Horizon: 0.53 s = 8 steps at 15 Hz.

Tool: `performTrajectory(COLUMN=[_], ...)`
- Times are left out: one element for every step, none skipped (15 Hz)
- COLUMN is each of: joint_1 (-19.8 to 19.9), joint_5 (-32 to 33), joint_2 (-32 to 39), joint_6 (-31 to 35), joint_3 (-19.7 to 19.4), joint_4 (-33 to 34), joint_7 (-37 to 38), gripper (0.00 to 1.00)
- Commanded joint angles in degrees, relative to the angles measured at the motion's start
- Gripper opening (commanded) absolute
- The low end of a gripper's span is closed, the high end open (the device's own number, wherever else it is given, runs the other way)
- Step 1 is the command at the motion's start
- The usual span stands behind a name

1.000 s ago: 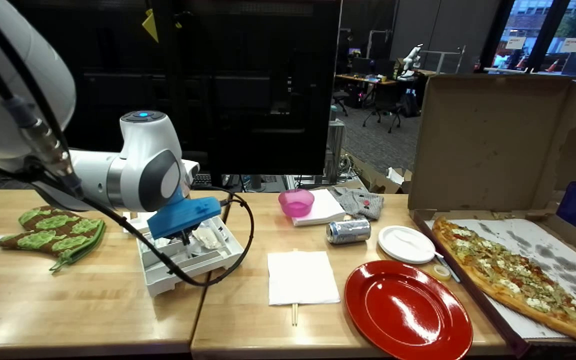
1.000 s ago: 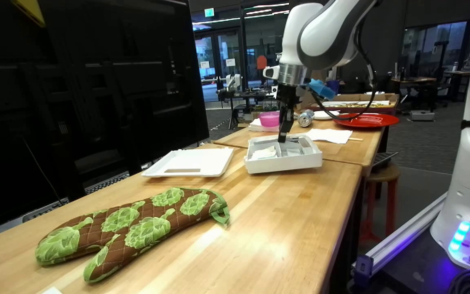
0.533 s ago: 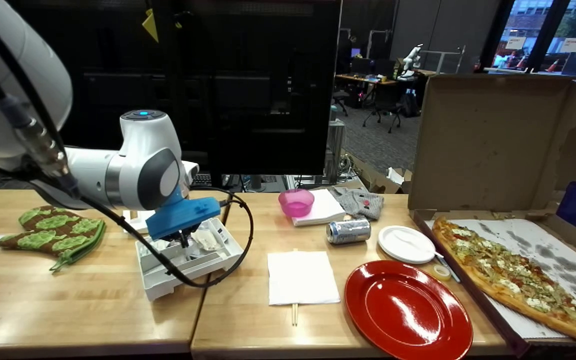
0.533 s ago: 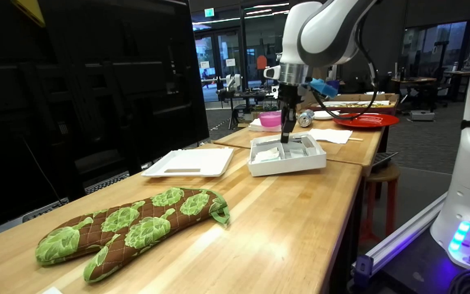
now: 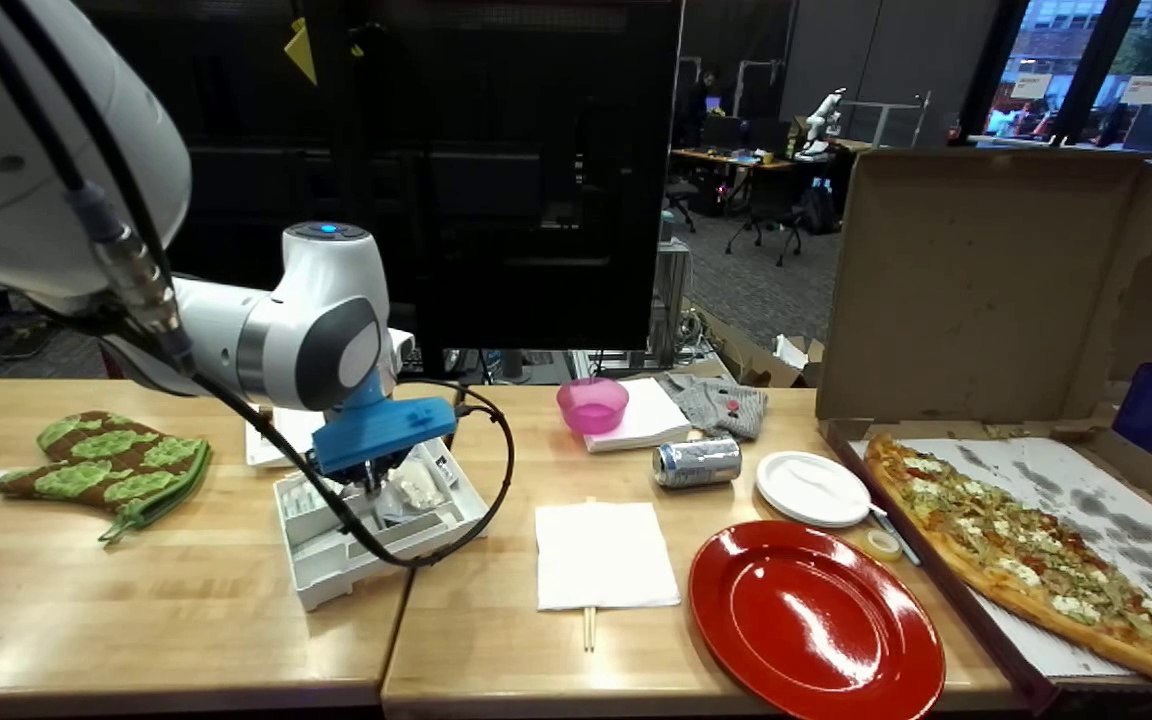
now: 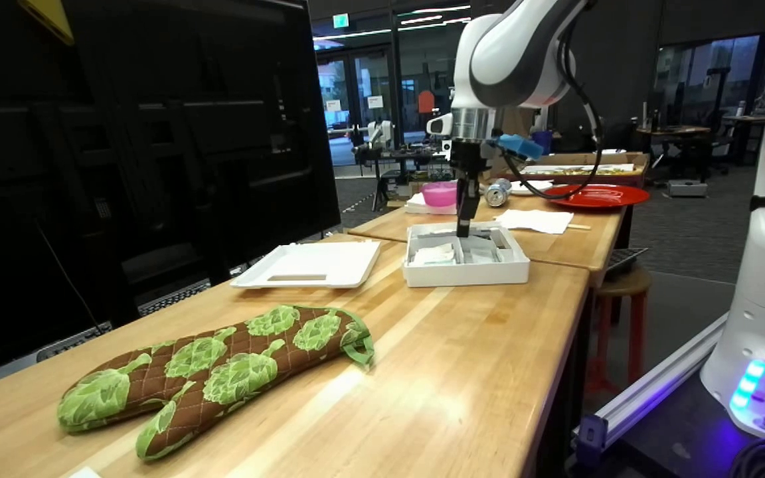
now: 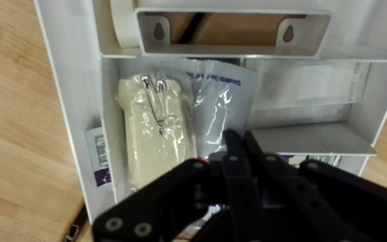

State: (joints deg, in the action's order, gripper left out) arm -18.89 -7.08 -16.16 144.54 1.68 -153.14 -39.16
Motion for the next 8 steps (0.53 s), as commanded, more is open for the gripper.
performTrajectory(joint_1=[0.0, 0.0, 0.1, 0.2, 0.3, 0.4, 0.4, 0.5], joint_5=[-2.2, -2.7, -2.9, -2.8, -2.7, -2.3, -2.2, -2.1], joint_2=[1.3, 1.1, 1.0, 0.7, 0.5, 0.4, 0.3, 0.4], joint_6=[-2.5, -3.1, -3.3, -3.5, -3.6, -3.7, -3.7, -3.8], joint_3=[-0.2, 0.0, 0.1, 0.4, 0.5, 0.6, 0.8, 0.8], joint_4=[2.4, 2.5, 2.6, 2.5, 2.4, 2.3, 2.3, 2.3], joint_7=[-2.6, -3.1, -3.4, -3.4, -3.6, -3.5, -3.5, -3.4], gripper=[0.39, 0.44, 0.52, 0.58, 0.66, 0.22, 0.26, 0.25])
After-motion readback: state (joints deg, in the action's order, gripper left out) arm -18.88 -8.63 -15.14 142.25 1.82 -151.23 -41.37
